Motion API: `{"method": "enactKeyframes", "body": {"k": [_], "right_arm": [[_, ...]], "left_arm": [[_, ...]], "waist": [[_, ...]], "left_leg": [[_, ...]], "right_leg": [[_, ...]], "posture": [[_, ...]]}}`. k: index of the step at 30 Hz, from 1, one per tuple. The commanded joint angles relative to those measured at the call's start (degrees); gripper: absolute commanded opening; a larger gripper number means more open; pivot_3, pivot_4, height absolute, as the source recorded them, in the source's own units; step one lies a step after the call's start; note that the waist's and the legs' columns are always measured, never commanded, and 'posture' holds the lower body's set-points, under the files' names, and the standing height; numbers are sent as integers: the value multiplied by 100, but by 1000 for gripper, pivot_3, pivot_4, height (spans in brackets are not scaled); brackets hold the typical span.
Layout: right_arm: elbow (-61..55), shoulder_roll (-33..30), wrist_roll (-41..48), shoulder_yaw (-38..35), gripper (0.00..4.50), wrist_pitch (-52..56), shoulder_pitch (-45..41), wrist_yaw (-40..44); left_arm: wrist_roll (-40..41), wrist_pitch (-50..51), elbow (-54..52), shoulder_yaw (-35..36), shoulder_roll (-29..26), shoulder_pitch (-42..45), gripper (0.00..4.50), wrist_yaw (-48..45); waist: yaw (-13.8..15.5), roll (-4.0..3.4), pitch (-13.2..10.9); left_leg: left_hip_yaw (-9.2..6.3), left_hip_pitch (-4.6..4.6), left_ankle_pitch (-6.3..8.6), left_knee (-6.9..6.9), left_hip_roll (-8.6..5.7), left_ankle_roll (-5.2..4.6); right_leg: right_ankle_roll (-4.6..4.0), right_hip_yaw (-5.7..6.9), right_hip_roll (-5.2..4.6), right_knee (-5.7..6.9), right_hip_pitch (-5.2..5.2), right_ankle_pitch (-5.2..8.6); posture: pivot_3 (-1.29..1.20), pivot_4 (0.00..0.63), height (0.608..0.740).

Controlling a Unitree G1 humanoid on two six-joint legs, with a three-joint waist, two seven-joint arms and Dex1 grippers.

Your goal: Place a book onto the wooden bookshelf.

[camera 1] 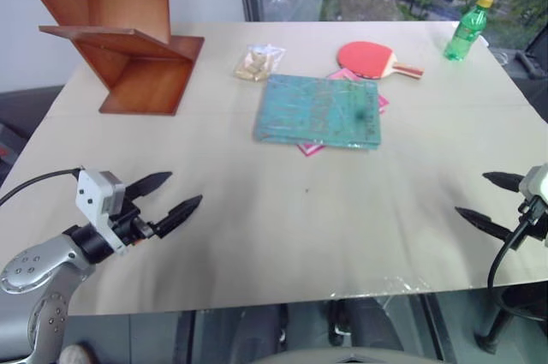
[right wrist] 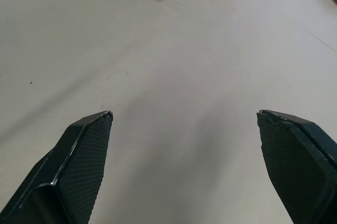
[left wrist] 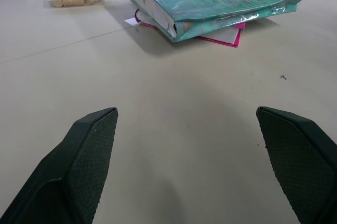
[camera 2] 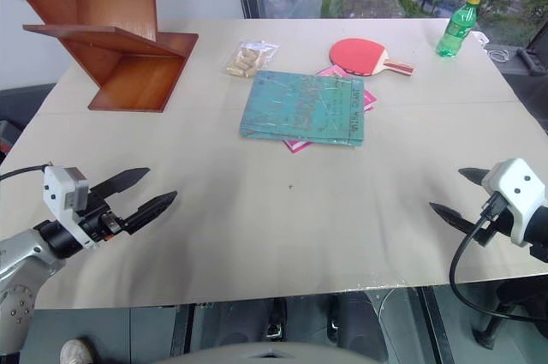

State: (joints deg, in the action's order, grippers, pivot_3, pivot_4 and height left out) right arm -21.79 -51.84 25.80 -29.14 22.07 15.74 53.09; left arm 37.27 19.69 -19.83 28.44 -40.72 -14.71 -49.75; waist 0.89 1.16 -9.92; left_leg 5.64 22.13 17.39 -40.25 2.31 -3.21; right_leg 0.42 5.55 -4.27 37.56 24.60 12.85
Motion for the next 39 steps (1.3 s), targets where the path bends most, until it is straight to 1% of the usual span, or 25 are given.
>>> {"method": "enactKeyframes", "body": {"k": [1, 3, 4, 5, 6, 7, 8, 9, 10, 11, 14, 17, 19, 23, 27, 33, 39], "right_arm": [[-174, -48, 70, 43, 4500, 100, -253, -100], [-224, 29, 37, 262, 4500, 209, -551, -303], [-196, 59, 25, 375, 3981, 292, -704, -390], [-157, 81, 25, 438, 3981, 372, -814, -457], [-106, 97, 46, 503, 3376, 470, -936, -512], [-72, 106, 45, 580, 3151, 519, -1040, -541], [-42, 110, 24, 654, 2558, 539, -1128, -572], [16, 130, -27, 779, 2452, 562, -1275, -635], [58, 147, -88, 895, 2058, 559, -1397, -683], [141, 177, -184, 1073, 1875, 552, -1597, -749], [545, 343, -632, 1662, 491, 486, -2274, -1067], [1078, 624, -1139, 2266, 491, 327, -2931, -1355], [1595, 941, -1470, 2696, 491, 168, -3460, -1524], [2338, 1429, -1862, 3157, 491, -40, -4129, -1661], [2310, 1805, -1828, 3466, 491, 136, -4342, -1448], [2274, 2484, -1900, 3796, 491, 321, -4717, -1547], [2509, 2806, -2030, 3916, 491, 263, -4980, -1627]], "left_arm": [[62, -7, -98, 23, -117, 126, 4414, -100], [136, 44, -171, -54, -122, 285, 4414, -129], [164, 75, -201, -88, -119, 362, 4500, -126], [171, 90, -229, -112, -117, 405, 4500, -137], [182, 99, -259, -137, -118, 453, 4500, -150], [209, 116, -291, -155, -118, 503, 4500, -153], [225, 120, -315, -174, -119, 541, 4500, -157], [237, 125, -342, -200, -120, 577, 4500, -159], [241, 123, -364, -222, -119, 601, 4500, -166], [229, 114, -390, -257, -119, 635, 4500, -187], [197, 115, -450, -372, -111, 738, 4500, -214], [166, 137, -523, -502, -84, 858, 4500, -141], [101, 122, -599, -624, -49, 879, 4500, -81], [68, 182, -813, -722, 20, 752, 4500, 119], [62, 258, -1140, -797, 148, 537, 4500, 395], [73, 331, -1224, -869, 234, 481, 4500, 612], [-20, 392, -1192, -1067, 315, 642, 4500, 809]], "waist": [[-1, 1, 0], [-5, 1, -1], [-3, 0, -1], [-4, 1, -1], [-4, 0, -1], [-3, -1, -2], [-4, -1, -2], [-4, -1, -3], [-4, -1, -2], [-11, -1, -2], [-16, -1, -3], [-14, -3, -4], [-18, -4, -4], [-34, -6, -6], [-16, -8, -8], [-50, -12, -10], [-55, -13, -10]], "left_leg": [[0, 0, 0, 0, 0, 0], [2, -1, 0, 0, 0, -1], [2, -3, 0, 0, 0, 0], [2, -3, 1, 0, 0, -2], [2, -6, 3, 0, 2, -6], [1, -6, 4, 0, 2, -6], [2, -5, 3, 0, 2, -5], [2, -4, 1, 0, 2, -1], [1, -3, 0, 0, 2, 0], [3, -3, 0, 0, 1, 0], [11, -4, 0, 0, 0, 0], [12, -2, -1, 0, -1, 1], [13, 3, -2, 0, -1, 2], [19, 5, -2, 0, -2, 2], [14, 12, -2, 2, -1, 2], [7, 15, -3, 1, -2, 3], [7, 13, -3, 1, -4, 4]], "right_leg": [[0, 0, 0, 0, 0, 0], [-2, -1, 1, 1, 0, 3], [-6, -1, 1, 2, 1, 6], [-7, -1, 1, 5, 1, 6], [-7, -2, 0, 7, 0, 6], [-7, -1, 0, 7, 0, 6], [-7, -1, 0, 8, 1, 5], [-6, -2, 0, 9, 2, 4], [-5, -1, 1, 9, 3, 0], [-18, -2, 8, 8, 3, -11], [-17, -11, 12, 8, 6, -11], [-18, -10, 18, 11, 10, -12], [-17, -10, 21, 13, 16, -14], [-17, -13, 20, 13, 18, -16], [-17, -7, 17, 11, 19, -16], [-16, 1, 16, 11, 19, -17], [-17, 2, 16, 14, 19, -17]], "posture": [[0, 150, 740], [0, 150, 740], [0, 150, 740], [0, 150, 740], [0, 150, 740], [0, 150, 740], [0, 150, 740], [0, 150, 740], [0, 150, 740], [0, 150, 740], [0, 150, 740], [0, 150, 740], [0, 150, 740], [0, 150, 740], [0, 150, 740], [0, 150, 740], [0, 150, 740]]}}
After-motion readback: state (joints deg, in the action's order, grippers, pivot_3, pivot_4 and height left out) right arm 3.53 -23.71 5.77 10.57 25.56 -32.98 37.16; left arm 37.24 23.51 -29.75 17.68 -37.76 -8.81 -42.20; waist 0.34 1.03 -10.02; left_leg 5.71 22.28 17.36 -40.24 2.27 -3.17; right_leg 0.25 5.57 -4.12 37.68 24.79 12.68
